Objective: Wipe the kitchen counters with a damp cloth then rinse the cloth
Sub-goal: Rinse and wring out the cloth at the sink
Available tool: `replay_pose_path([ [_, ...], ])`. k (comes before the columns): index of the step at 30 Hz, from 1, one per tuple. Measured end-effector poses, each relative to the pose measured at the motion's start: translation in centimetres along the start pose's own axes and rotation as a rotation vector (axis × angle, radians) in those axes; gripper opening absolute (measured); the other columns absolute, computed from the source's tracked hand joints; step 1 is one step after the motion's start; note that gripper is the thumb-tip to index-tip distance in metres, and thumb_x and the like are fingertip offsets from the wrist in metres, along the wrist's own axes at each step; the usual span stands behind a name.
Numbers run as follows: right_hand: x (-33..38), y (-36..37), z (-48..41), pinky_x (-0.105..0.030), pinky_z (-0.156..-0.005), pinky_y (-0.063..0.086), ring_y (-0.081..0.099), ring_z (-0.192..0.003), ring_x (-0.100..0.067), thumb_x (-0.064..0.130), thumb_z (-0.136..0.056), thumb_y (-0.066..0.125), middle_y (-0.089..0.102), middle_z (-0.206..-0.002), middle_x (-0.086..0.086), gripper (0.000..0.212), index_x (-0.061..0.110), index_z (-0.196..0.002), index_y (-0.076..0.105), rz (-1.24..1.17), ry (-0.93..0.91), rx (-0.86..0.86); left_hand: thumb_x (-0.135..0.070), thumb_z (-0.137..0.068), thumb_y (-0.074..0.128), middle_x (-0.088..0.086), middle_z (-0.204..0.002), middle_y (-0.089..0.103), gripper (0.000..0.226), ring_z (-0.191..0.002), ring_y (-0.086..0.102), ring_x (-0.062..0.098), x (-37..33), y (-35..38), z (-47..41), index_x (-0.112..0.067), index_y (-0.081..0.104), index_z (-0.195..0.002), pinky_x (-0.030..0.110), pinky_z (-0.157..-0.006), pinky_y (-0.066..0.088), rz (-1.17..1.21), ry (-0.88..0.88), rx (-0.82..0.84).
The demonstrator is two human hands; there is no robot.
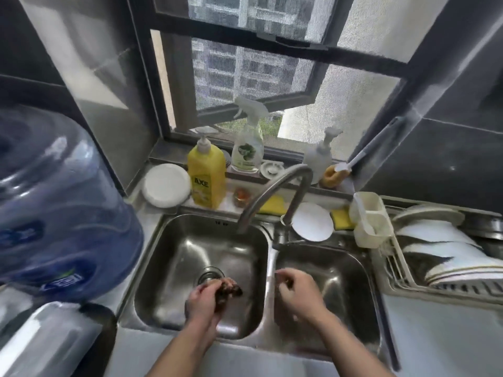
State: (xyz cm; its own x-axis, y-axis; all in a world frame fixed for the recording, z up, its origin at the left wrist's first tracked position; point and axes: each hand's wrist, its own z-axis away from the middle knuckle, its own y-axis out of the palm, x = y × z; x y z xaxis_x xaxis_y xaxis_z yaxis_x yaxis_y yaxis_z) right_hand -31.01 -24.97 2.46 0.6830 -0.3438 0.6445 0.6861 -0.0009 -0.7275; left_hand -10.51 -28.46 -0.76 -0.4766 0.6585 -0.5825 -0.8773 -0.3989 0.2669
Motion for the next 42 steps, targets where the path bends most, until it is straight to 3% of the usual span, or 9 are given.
replay_pose_path([
  [4, 0.3, -1.9, -5.8, -0.04, -0.101, 0.044, 0.047, -0.125, -0.025, 0.026, -0.081, 0.056, 0.049, -0.138, -0.003, 0.057, 0.02, -0.137, 0.047, 0.475, 0.026, -0.101, 0.005, -0.089, 0.061, 0.01, -0.059, 0.068, 0.008, -0.048, 0.065, 0.015, -1.9, 0.1, 0.1, -0.003, 0.062, -0.087, 0.022, -0.045, 0.052, 0.062, 0.0, 0.02],
  [9, 0.2, -2.7, -9.3, -0.036, -0.084, 0.045, 0.058, -0.105, -0.027, 0.032, -0.075, 0.052, 0.065, -0.11, -0.004, 0.034, 0.02, -0.105, 0.065, 0.745, 0.128, 0.082, 0.002, -0.088, 0.064, 0.025, -0.092, 0.067, 0.018, -0.074, 0.064, 0.03, -3.4, 0.5, 0.3, -0.004, 0.061, -0.104, 0.03, -0.053, 0.055, 0.118, 0.0, 0.012],
  [12, -1.1, -1.6, -8.7, -0.037, -0.086, 0.047, 0.057, -0.107, -0.026, 0.036, -0.073, 0.054, 0.062, -0.113, -0.003, 0.041, 0.023, -0.11, 0.066, 0.746, 0.088, 0.063, 0.001, -0.088, 0.065, 0.027, -0.099, 0.064, 0.014, -0.084, 0.06, 0.035, -3.6, 0.7, 0.0, -0.007, 0.059, -0.098, 0.03, -0.045, 0.052, 0.136, -0.006, -0.014],
  [17, -0.9, -1.4, -7.9, -0.036, -0.086, 0.049, 0.057, -0.105, -0.028, 0.04, -0.07, 0.053, 0.064, -0.11, -0.003, 0.045, 0.023, -0.111, 0.064, 0.691, 0.042, 0.028, 0.0, -0.089, 0.065, 0.023, -0.093, 0.064, 0.01, -0.082, 0.061, 0.035, -3.5, 0.8, 0.2, -0.008, 0.059, -0.093, 0.031, -0.045, 0.053, 0.151, 0.01, -0.043],
  [25, -0.8, -0.4, -5.2, -0.036, -0.105, 0.039, 0.044, -0.129, -0.027, 0.048, -0.075, 0.055, 0.05, -0.139, -0.005, 0.063, 0.022, -0.132, 0.051, 0.688, 0.003, 0.064, -0.003, -0.089, 0.065, 0.022, -0.096, 0.066, 0.021, -0.084, 0.062, 0.033, -3.1, 0.5, 0.0, -0.007, 0.059, -0.108, 0.031, -0.057, 0.052, 0.152, 0.026, -0.077],
  [28, 0.6, 0.6, -3.7, -0.032, -0.093, 0.045, 0.056, -0.116, -0.022, 0.044, -0.079, 0.055, 0.062, -0.119, 0.002, 0.044, 0.024, -0.117, 0.061, 0.445, -0.038, 0.02, -0.007, -0.088, 0.066, 0.024, -0.101, 0.068, 0.019, -0.081, 0.063, 0.031, -3.1, 1.1, -0.3, -0.006, 0.062, -0.107, 0.026, -0.048, 0.05, 0.135, 0.007, -0.061],
  [31, 3.1, 2.0, -2.7, -0.027, -0.096, 0.047, 0.059, -0.112, -0.011, 0.038, -0.084, 0.059, 0.064, -0.119, 0.009, 0.042, 0.026, -0.125, 0.06, 0.133, -0.078, 0.135, -0.013, -0.087, 0.066, 0.024, -0.101, 0.071, 0.027, -0.075, 0.066, 0.03, -3.2, 2.3, -0.5, 0.001, 0.066, -0.11, 0.025, -0.049, 0.048, 0.088, 0.019, 0.01],
  [36, 6.0, 3.2, -2.9, -0.014, -0.1, 0.036, 0.052, -0.116, -0.004, 0.028, -0.085, 0.066, 0.057, -0.125, 0.009, 0.049, 0.026, -0.132, 0.055, -0.012, -0.207, 0.154, -0.006, -0.091, 0.061, 0.017, -0.076, 0.062, 0.007, -0.052, 0.052, 0.02, -3.3, 3.9, -0.1, -0.008, 0.064, -0.097, 0.019, -0.04, 0.037, -0.048, 0.054, 0.069],
  [42, 6.7, 3.7, -3.7, -0.018, -0.086, 0.048, 0.061, -0.093, -0.006, 0.033, -0.082, 0.072, 0.062, -0.105, 0.004, 0.03, 0.026, -0.111, 0.067, -0.137, -0.081, 0.094, -0.007, -0.095, 0.058, 0.005, -0.058, 0.053, 0.012, -0.037, 0.043, 0.008, -3.1, 4.2, -0.8, -0.009, 0.059, -0.084, 0.017, -0.034, 0.03, -0.175, 0.08, 0.198],
])
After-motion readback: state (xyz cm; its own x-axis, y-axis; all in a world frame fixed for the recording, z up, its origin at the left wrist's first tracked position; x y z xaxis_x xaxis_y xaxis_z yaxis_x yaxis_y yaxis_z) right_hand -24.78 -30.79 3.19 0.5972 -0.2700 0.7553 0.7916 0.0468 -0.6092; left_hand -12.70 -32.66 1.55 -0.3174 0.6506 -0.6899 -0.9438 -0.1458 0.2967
